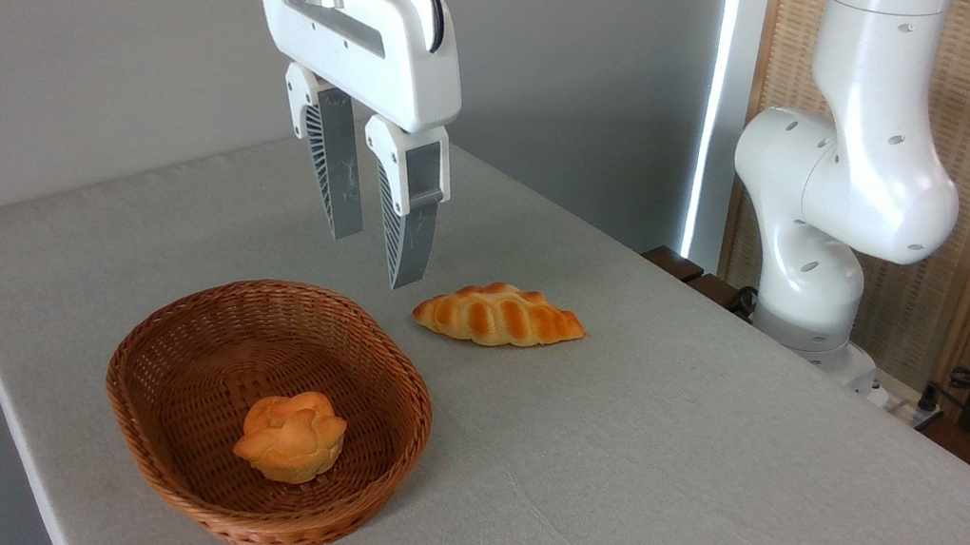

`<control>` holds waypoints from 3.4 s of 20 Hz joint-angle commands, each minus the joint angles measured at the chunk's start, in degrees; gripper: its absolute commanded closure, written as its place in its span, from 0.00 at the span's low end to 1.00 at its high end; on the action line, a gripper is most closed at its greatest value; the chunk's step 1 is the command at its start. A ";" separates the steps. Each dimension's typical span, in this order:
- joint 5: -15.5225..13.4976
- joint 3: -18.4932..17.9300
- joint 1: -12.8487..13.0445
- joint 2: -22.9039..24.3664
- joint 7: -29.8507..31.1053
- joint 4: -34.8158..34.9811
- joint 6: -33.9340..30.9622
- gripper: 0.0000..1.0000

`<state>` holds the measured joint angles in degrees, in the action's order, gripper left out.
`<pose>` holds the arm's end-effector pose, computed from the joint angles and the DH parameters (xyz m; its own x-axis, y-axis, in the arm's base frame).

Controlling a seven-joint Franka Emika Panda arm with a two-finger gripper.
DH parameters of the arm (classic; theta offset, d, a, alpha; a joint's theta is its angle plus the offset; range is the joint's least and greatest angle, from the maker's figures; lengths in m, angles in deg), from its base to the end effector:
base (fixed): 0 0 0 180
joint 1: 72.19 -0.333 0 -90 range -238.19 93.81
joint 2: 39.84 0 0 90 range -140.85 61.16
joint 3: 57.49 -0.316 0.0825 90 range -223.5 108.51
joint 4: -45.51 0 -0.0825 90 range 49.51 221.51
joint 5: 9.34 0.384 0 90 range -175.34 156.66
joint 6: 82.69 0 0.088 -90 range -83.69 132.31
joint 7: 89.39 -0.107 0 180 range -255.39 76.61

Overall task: Put bread into the basket
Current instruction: 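Move the open gripper down toward the golden croissant, then lower the gripper onto the croissant's middle and close on it, then lift the croissant and carry it over the wicker basket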

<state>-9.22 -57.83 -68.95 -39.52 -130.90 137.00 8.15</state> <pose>0.5530 -0.0278 0.6166 0.7143 -0.6998 -0.0057 -0.6998 -0.7143 0.0023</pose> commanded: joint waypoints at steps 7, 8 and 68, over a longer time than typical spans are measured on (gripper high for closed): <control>-0.21 0.86 -0.25 0.02 0.46 0.53 0.04 0.00; -0.21 1.04 -0.07 0.11 0.46 0.88 0.04 0.00; -2.84 -6.95 21.46 10.50 5.45 24.35 19.78 0.69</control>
<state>-9.82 -62.52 -48.20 -24.06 -130.22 164.23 21.29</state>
